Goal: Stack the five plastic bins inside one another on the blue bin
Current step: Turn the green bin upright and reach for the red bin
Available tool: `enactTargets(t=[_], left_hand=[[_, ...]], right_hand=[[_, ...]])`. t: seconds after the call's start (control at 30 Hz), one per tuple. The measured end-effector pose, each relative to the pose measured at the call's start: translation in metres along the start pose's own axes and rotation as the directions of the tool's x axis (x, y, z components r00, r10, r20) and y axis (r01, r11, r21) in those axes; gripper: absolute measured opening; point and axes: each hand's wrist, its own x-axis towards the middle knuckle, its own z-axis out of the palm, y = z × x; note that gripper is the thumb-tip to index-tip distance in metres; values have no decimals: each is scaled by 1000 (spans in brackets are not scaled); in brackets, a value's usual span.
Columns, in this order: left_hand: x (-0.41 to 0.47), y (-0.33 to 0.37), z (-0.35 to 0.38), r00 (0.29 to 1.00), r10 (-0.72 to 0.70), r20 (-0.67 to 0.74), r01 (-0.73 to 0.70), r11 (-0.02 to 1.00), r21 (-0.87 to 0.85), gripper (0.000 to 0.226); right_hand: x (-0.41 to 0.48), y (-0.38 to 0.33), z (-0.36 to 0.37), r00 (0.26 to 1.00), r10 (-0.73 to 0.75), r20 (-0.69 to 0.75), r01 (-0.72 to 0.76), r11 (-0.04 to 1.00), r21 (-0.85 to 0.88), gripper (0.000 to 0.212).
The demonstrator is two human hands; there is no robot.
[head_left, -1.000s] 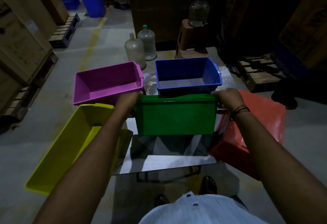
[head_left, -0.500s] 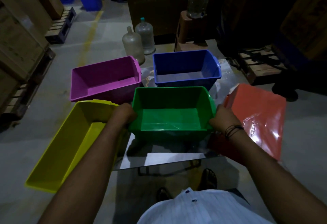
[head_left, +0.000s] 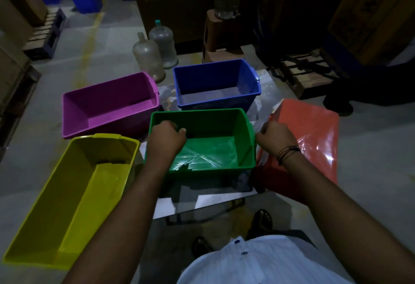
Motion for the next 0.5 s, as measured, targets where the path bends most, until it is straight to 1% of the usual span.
enactTargets(t=[0.07,0.17,0.27,0.37,0.43,0.5], left_hand=[[-5,23,16,998,52,44,-49,997,-65,28],[-12,64,40,991,102,85,-92,989,-112,28],[-25,105,63,980,166,110,-150,979,-137,29],[-38,136,86,968,184,170,-162,978,-135,29],[-45,152,102,961,157,226,-136,985,-107,32],[-51,166,117,952,133,275,-124,991,-49,35]], right_hand=[[8,6,-6,998,-40,-42,42,998,42,24],[22,18,-15,992,-98,-80,103,993,61,23],[36,36,-23,991,-100,-86,108,990,90,20],[50,58,-33,990,-112,-85,119,990,78,17],[59,74,-42,991,-105,-81,112,990,89,22],[68,89,-52,989,-104,-107,113,990,85,35]])
